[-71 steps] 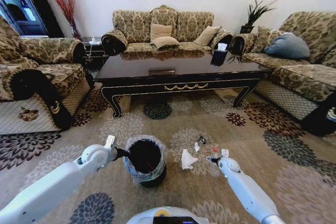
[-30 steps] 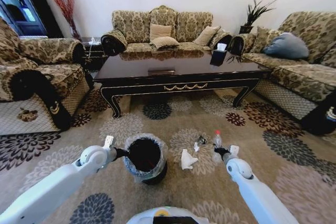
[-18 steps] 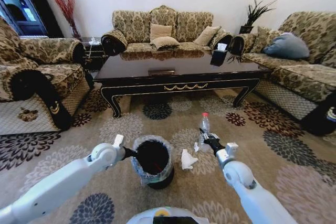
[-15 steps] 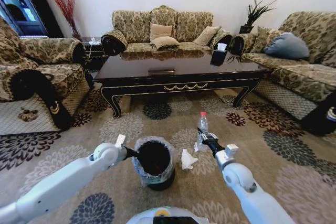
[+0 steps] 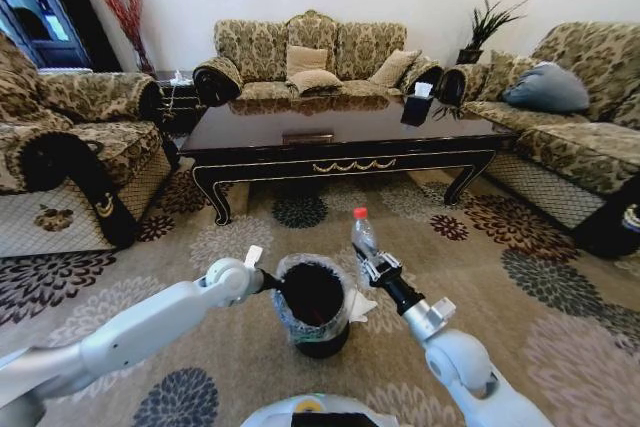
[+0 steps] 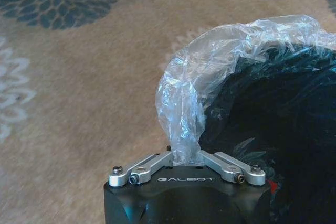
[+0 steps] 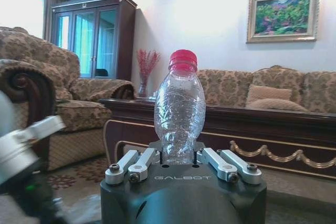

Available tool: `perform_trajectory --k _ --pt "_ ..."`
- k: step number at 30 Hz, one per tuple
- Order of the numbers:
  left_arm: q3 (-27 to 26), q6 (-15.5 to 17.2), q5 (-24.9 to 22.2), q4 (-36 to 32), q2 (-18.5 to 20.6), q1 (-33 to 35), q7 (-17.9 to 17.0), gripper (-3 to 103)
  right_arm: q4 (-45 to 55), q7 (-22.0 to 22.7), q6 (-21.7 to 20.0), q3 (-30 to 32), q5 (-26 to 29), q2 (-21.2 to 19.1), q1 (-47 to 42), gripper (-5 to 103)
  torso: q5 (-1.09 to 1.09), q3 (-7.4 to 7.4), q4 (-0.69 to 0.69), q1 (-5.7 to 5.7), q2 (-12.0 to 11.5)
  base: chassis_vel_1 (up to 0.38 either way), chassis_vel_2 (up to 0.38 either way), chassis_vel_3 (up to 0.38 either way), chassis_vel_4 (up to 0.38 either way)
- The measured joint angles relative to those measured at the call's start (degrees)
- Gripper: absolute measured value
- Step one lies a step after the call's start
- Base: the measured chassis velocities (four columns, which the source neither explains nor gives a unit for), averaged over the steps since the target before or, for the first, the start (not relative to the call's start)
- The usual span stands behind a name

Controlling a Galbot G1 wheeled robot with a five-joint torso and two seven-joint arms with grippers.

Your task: Move to the front of the table and pick up the trash from the floor, then place it into the trash bin.

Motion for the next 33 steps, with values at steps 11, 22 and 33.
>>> perform_trajectory --k 11,22,33 --pt "3.97 0.01 -2.51 1.29 -4.97 -3.62 -2.17 0 -0.42 0.05 0.08 -2.11 -3.36 3.08 -0.85 25 -0.01 0.0 0.0 0.0 0.0 0.0 0.0 0.0 0.0" --pt "4.29 0.0 -2.66 1.26 -4.89 -4.24 -2.19 0 -0.98 -0.32 -0.08 -2.74 -5.03 4.8 -2.18 41 0.0 0.0 0.02 0.0 0.0 0.0 0.0 0.0 0.0" --pt "3.92 0.0 -2.39 1.16 -4.83 -3.66 -2.29 0 -0.83 -0.02 -0.24 -2.16 -4.87 4.77 -2.74 85 -0.01 0.0 0.01 0.0 0.0 0.0 0.0 0.0 0.0"
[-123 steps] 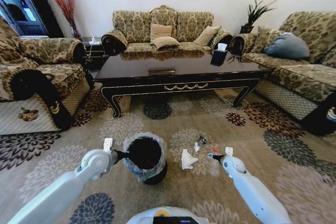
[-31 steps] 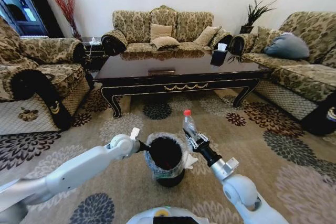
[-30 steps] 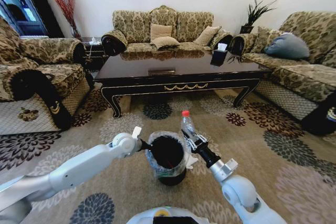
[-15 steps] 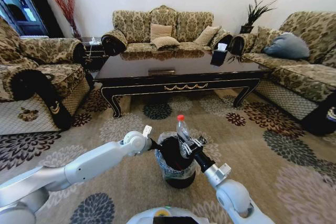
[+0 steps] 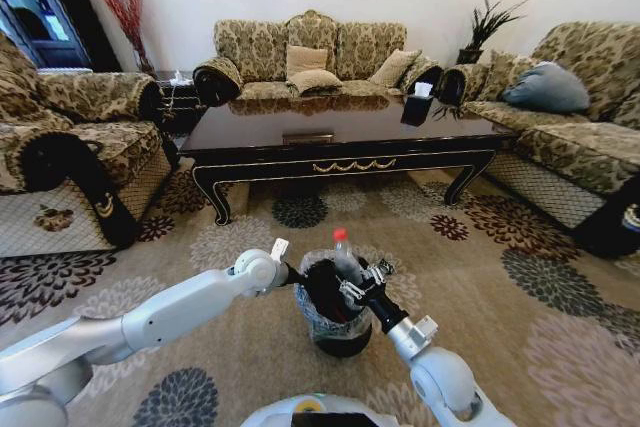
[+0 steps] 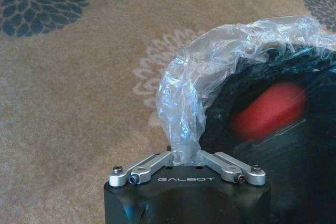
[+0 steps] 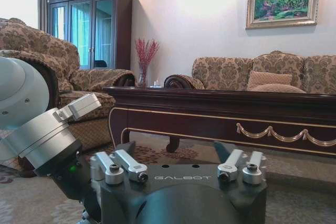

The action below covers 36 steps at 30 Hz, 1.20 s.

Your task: Move to the front of the table and pick up the trash from the floor, then place it into the trash bin.

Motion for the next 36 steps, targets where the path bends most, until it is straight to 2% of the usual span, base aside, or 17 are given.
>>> perform_trajectory --k 2,4,5,6,13,17,20,23,24,26,27,29,36 --pt "-0.06 0.0 0.05 0.0 0.05 0.01 -0.04 0 0.01 0.02 0.0 0.01 0.01 0.05 -0.03 85 0.0 0.0 0.0 0.0 0.0 0.0 0.0 0.0 0.0" --pt "-0.28 0.0 0.15 -0.01 0.2 0.22 -0.07 0 0.02 0.07 -0.01 0.03 0.01 0.23 -0.16 95 0.0 0.0 0.0 0.0 0.0 0.0 0.0 0.0 0.0" --pt "-0.28 0.0 0.15 -0.01 0.2 0.22 -0.07 0 0.02 0.07 -0.01 0.03 0.01 0.23 -0.16 95 0.0 0.0 0.0 0.0 0.0 0.0 0.0 0.0 0.0" --pt "-0.61 0.0 0.25 -0.01 0.39 0.56 -0.09 0 0.02 0.19 -0.02 0.12 0.02 0.36 -0.2 99 0.0 0.0 -0.01 0.0 0.0 0.0 0.0 0.0 0.0" --pt "-4.08 0.0 1.03 -0.91 2.87 3.39 -0.11 0 0.16 1.66 -0.56 1.2 2.23 -0.18 0.71 100 0.0 0.0 -0.01 0.0 0.0 0.0 0.0 0.0 0.0" --pt "-9.17 -0.03 2.06 -1.93 6.88 7.89 0.86 0 -0.67 4.19 -2.12 2.96 7.71 -1.44 3.49 100 0.0 0.0 0.01 0.0 0.0 0.0 0.0 0.0 0.0" --pt "-10.98 -0.03 2.57 -2.21 8.11 9.62 1.37 0 -1.46 5.02 -2.5 3.49 9.23 -2.01 4.62 100 -0.01 0.0 0.01 0.0 0.0 0.0 0.0 0.0 0.0" --pt "-19.76 -0.01 4.5 -3.03 11.36 17.22 3.0 0 -6.32 7.73 -3.66 4.44 12.94 -4.33 9.12 100 -0.02 0.0 0.01 0.0 0.0 0.0 0.0 0.0 0.0" --pt "-19.76 -0.01 4.5 -3.03 11.36 17.22 3.0 0 -6.32 7.73 -3.66 4.44 12.94 -4.33 9.12 100 -0.02 0.0 0.01 0.0 0.0 0.0 0.0 0.0 0.0" --pt "-25.07 -0.02 5.61 -3.28 12.34 21.43 3.78 0 -9.81 8.62 -4.07 4.54 14.06 -5.14 10.92 100 0.0 0.0 0.01 0.0 0.0 0.0 0.0 0.0 0.0" --pt "-29.99 -0.02 6.75 -3.35 12.94 25.4 4.69 0 -12.88 9.21 -4.63 4.54 15.19 -5.66 12.24 100 0.0 0.0 0.01 0.0 0.0 0.0 0.0 0.0 0.0" --pt "-33.72 -0.02 7.82 -3.06 13.39 28.67 5.55 0 -15.94 9.45 -4.97 4.46 15.85 -5.85 13.22 100 0.0 0.0 0.02 0.0 0.0 0.0 0.0 0.0 0.0" --pt "-37.13 0.0 9.58 0.04 13.36 30.99 7.88 0 -23.71 9.57 -4.79 5.23 14.46 -4.64 14.11 100 0.0 0.0 -0.02 0.0 0.0 0.0 0.0 0.0 0.0"
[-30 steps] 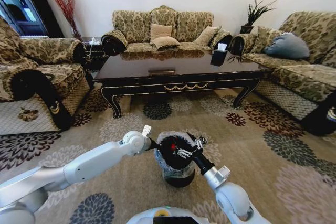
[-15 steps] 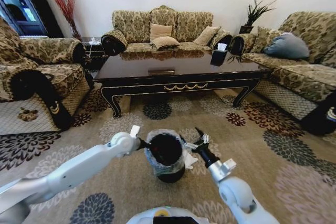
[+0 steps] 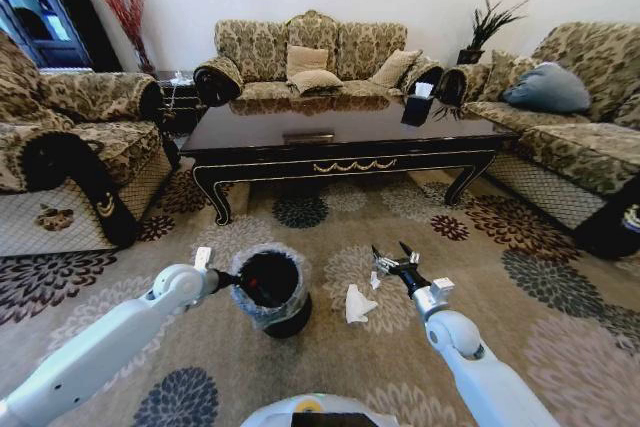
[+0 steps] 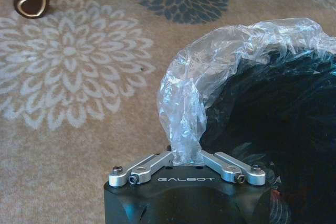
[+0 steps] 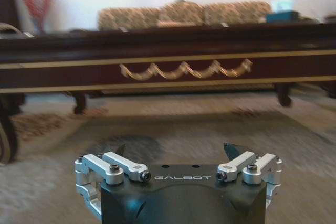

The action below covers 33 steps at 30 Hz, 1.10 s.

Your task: Move to the front of the table and pick up the trash from the floor, then place it into the trash bin.

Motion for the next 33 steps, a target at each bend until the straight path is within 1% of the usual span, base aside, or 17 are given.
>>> perform_trajectory --k 4,6,7,8,10,13,14,16,18,20,21,23,25,26,28,33 --pt "-2.53 -0.02 0.3 1.05 -0.34 2.15 0.86 0 -7.39 -0.63 0.59 -0.44 -1.45 0.09 2.95 100 0.0 0.0 0.0 0.0 0.0 0.0 0.0 0.0 0.0" --pt "-2.88 -0.01 0.38 1.09 -0.35 2.61 0.86 0 -8.6 -0.94 0.67 -0.76 -1.6 -0.12 3.68 100 0.01 0.0 0.0 0.0 0.0 0.0 0.0 0.0 0.0" --pt "-3.77 0.0 0.63 1.06 -0.37 4.08 0.85 0 -12.83 -2.02 0.8 -2.15 -1.81 -1.09 6.36 100 0.01 0.0 0.03 0.0 0.0 0.0 0.0 0.0 0.0" --pt "-3.77 0.0 0.63 1.06 -0.37 4.08 0.85 0 -12.83 -2.02 0.8 -2.15 -1.81 -1.09 6.36 100 0.01 0.0 0.03 0.0 0.0 0.0 0.0 0.0 0.0" --pt "-4.35 0.0 0.84 0.86 -0.5 5.02 0.83 0 -16.86 -2.6 0.86 -3.93 -1.86 -1.86 9.59 100 0.0 0.0 0.02 0.0 0.0 0.0 0.0 0.0 0.0" --pt "-5.01 0.0 0.9 0.54 -0.8 5.8 0.56 0 -24.98 -5.14 2.03 -7.58 -2.34 -2.78 15.42 100 0.0 0.0 0.02 0.0 0.0 0.0 0.0 0.0 0.0" --pt "-5.01 0.0 0.9 0.54 -0.8 5.8 0.56 0 -24.98 -5.14 2.03 -7.58 -2.34 -2.78 15.42 100 0.0 0.0 0.02 0.0 0.0 0.0 0.0 0.0 0.0" --pt "-5.16 0.0 0.91 0.16 -0.82 6.17 0.36 0 -29.58 -6.47 2.53 -9.67 -2.98 -2.9 18.52 100 0.02 0.0 0.02 0.0 0.0 0.0 0.0 0.0 0.0" --pt "-5.17 0.0 0.82 -0.37 -0.77 6.57 0.04 0 -34.3 -7.32 2.1 -11.7 -2.26 -2.52 21.39 100 -0.01 0.0 0.03 0.0 0.0 0.0 0.0 0.0 0.0" --pt "-5.17 0.0 0.79 -0.47 -0.74 6.59 -0.02 0 -35.56 -7.57 2.03 -12.08 -2.15 -2.3 22.05 100 0.0 0.0 0.02 0.0 0.0 0.0 0.0 0.0 0.0" --pt "-5.17 0.0 0.64 -0.62 -0.66 6.6 -0.2 0 -38.75 -8.32 2.13 -12.9 -2.35 -1.83 23.74 100 0.03 0.0 0.02 0.0 0.0 0.0 0.0 0.0 0.0" --pt "-5.17 0.0 0.36 -0.64 -0.64 6.48 -0.29 0 -42.39 -9.27 2.49 -13.77 -3.18 -1.63 25.56 100 0.0 0.0 0.03 0.0 0.0 0.0 0.0 0.0 0.0" --pt "-5.13 0.0 0.27 -0.64 -0.63 6.39 -0.31 0 -43.36 -9.59 2.58 -14.06 -3.44 -1.6 26.04 100 0.0 0.0 0.02 0.0 0.0 0.0 0.0 0.0 0.0" --pt "-4.95 0.0 0.01 -0.63 -0.62 6.08 -0.36 0 -47.08 -10.94 3.33 -15.0 -4.68 -1.35 28.06 100 0.01 0.0 0.0 0.0 0.0 0.0 0.0 0.0 0.0" --pt "-4.8 0.0 -0.22 -0.62 -0.62 5.83 -0.4 0 -50.86 -12.06 4.42 -15.57 -6.33 -0.87 30.31 100 0.01 0.0 0.01 0.0 0.0 0.0 0.0 0.0 0.0" --pt "-4.61 0.0 -0.57 -0.72 -0.44 5.63 -0.46 0 -54.76 -12.52 5.31 -16.77 -7.41 0.27 33.95 100 0.0 0.0 0.02 0.0 0.0 0.0 0.0 0.0 0.0"
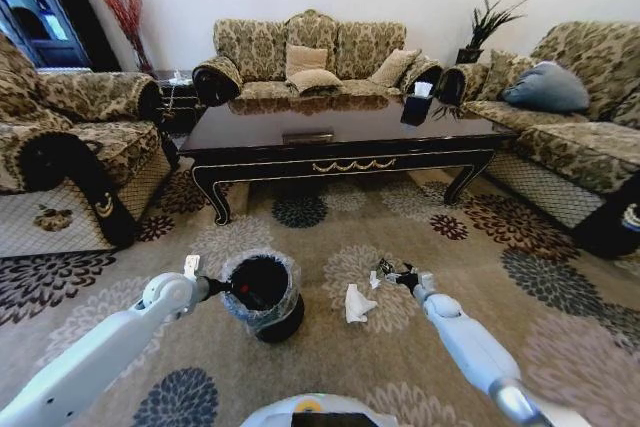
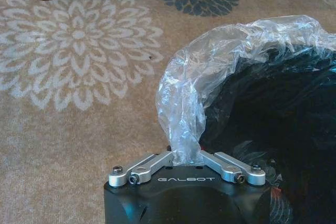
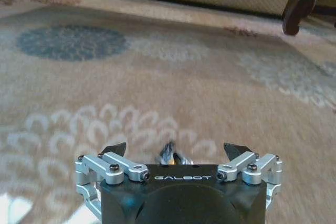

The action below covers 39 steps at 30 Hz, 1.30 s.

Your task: Move to the front of the table and pick up the trash from the floor, then place it into the trash bin.

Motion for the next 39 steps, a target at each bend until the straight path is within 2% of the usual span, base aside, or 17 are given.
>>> perform_trajectory --k 10,15,26,34,35,36,38,39 --pt "0.7 0.0 -0.57 -1.1 0.3 -0.43 -0.43 0 -12.62 -0.76 1.72 -2.12 -4.85 3.27 7.53 100 0.0 0.0 -0.01 0.0 0.0 0.0 0.0 0.0 0.0" --pt "0.81 0.0 -0.69 -1.27 0.47 -0.46 -0.5 0 -16.58 -1.27 2.22 -1.87 -5.19 4.41 9.19 100 0.0 0.0 0.01 0.0 0.0 0.0 0.0 0.0 0.0" --pt "1.15 0.0 -0.69 -1.24 0.31 -1.02 -0.5 0 -18.44 -2.19 1.52 -1.68 -5.46 5.5 9.93 100 0.0 0.0 0.01 0.0 0.0 0.0 0.0 0.0 0.0" --pt "1.76 0.0 -0.21 -1.24 0.37 -0.65 -0.24 0 -21.79 -1.0 0.57 -1.43 -5.51 7.12 11.31 101 -0.01 0.0 0.01 0.0 0.0 0.0 0.0 0.0 0.0" --pt "1.77 0.0 -0.2 -1.26 0.37 -0.66 -0.14 0 -22.31 -0.85 0.57 -1.18 -5.53 7.36 11.48 91 0.0 0.0 0.01 0.0 0.0 0.0 0.0 0.0 0.0" --pt "1.77 0.0 -0.2 -1.26 0.37 -0.66 -0.14 0 -22.31 -0.85 0.57 -1.18 -5.53 7.36 11.48 91 0.0 0.0 0.01 0.0 0.0 0.0 0.0 0.0 0.0" --pt "1.76 0.0 -0.19 -1.25 0.34 -0.83 -0.05 0 -22.75 -0.36 0.53 -1.03 -5.7 7.5 11.67 81 0.0 -0.01 0.0 0.0 0.0 0.0 0.0 0.0 0.0" --pt "1.76 0.0 -0.19 -1.24 0.34 -0.85 -0.04 0 -22.78 -0.26 0.51 -1.03 -5.73 7.5 11.71 81 0.0 0.0 0.0 0.0 0.0 0.0 0.0 0.0 0.0"
